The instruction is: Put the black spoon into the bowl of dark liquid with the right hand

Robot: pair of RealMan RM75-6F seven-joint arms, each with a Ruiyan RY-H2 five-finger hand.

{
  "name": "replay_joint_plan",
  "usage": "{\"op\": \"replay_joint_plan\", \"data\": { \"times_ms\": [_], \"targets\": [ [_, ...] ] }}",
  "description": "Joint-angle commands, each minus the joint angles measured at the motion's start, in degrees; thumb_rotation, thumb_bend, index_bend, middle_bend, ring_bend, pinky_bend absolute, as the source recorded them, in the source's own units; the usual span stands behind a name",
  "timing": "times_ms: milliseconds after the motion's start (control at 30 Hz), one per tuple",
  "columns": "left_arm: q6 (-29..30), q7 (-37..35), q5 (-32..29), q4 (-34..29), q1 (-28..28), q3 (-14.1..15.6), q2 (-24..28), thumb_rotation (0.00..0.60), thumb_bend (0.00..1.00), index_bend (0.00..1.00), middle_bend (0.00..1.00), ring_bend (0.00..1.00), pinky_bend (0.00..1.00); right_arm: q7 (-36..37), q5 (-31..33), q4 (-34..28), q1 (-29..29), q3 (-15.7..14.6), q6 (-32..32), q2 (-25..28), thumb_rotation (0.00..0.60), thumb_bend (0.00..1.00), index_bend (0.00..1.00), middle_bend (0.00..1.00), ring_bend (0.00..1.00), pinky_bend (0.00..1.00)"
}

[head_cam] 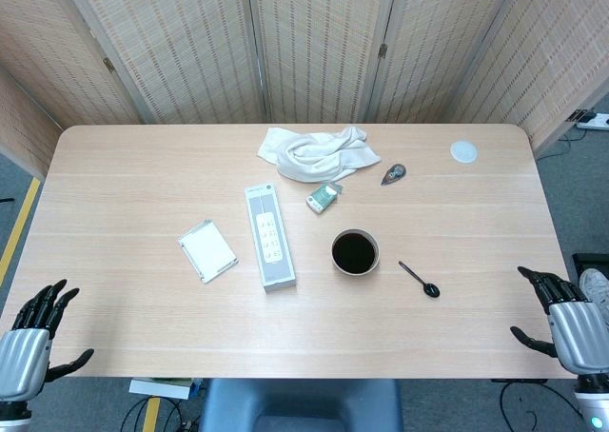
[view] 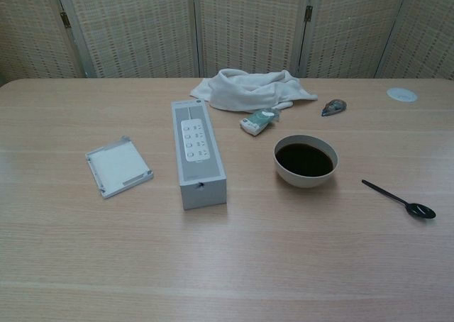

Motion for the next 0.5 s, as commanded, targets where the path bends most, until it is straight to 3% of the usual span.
{"op": "replay_joint_plan", "data": {
  "times_ms": [33, 333, 433, 500],
  "targets": [
    [-0.2, 0.1, -0.1, -0.1, -0.1, 0.0, 0.0, 0.6, 0.17, 0.15, 0.07, 0.09, 0.16, -0.1, 0.1, -0.2, 0.0, 0.1, -0.1, 0.0, 0.6, 0.04, 0.15, 0.26, 0.25, 0.29],
    [-0.4, 0.1, -0.4, -0.1, -0.2, -0.1, -0.2, 0.6, 0.17, 0.15, 0.07, 0.09, 0.16, -2.7, 1.2, -2.3, 1.5, 0.5, -3.7, 0.7, 0.6, 0.04, 0.15, 0.33, 0.41, 0.31],
    [-0.5, 0.1, -0.4, 0.0, -0.3, -0.1, -0.4, 0.6, 0.17, 0.15, 0.07, 0.09, 0.16, -4.2, 2.7, -3.0, 3.3, 1.2, -7.2, 0.6, 0.6, 0.07, 0.15, 0.41, 0.54, 0.42],
    [-0.6, 0.1, -0.4, 0.1, -0.3, 0.0, -0.5, 0.6, 0.17, 0.15, 0.07, 0.09, 0.16, -5.7, 3.9, -3.7, 5.2, 1.6, -10.9, 0.5, 0.6, 0.16, 0.15, 0.53, 0.68, 0.59]
  ]
}}
